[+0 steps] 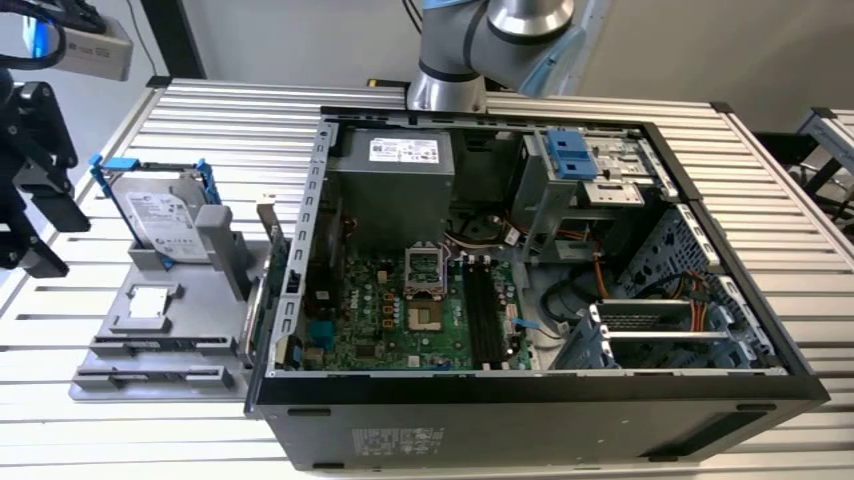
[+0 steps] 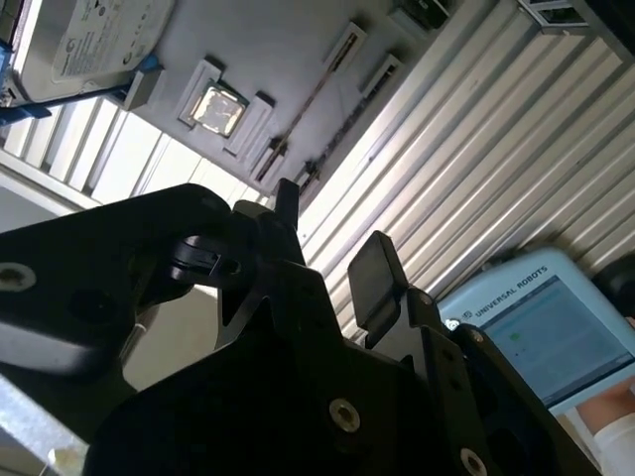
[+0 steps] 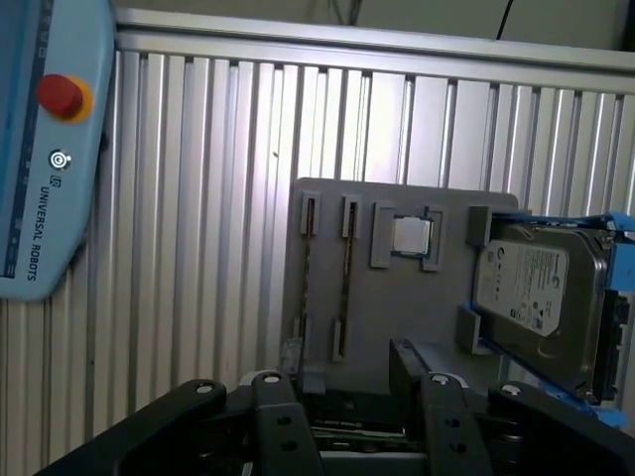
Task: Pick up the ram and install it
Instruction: 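Pick up the ram and move it above insertion slot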
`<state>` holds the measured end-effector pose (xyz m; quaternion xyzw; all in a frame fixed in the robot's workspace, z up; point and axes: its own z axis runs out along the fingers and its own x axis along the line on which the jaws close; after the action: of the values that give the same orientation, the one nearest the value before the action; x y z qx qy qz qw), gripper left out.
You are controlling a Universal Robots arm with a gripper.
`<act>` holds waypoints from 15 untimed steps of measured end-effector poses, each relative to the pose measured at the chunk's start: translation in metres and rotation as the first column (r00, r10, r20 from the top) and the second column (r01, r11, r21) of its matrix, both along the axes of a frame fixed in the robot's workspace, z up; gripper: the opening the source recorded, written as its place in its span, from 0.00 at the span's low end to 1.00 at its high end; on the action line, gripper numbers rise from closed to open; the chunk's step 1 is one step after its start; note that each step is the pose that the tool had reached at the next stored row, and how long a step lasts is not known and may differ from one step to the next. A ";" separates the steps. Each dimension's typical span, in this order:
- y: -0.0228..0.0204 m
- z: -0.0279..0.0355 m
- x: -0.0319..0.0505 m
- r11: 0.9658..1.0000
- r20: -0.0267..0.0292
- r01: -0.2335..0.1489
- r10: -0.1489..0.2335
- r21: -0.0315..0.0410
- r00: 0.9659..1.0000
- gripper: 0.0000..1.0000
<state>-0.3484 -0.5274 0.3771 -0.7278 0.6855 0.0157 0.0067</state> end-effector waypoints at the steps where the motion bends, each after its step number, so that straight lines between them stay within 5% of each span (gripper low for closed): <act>1: -0.0001 -0.0019 0.0005 1.000 0.000 0.000 0.000 0.000 1.000 1.00; 6: -0.0004 -0.0111 0.0010 1.000 0.000 0.006 -0.006 0.000 1.000 1.00; 15: -0.0005 -0.0273 0.0025 0.997 0.002 0.080 -0.080 0.000 0.997 1.00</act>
<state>-0.3459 -0.5279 0.3498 -0.6998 0.7142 0.0149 0.0078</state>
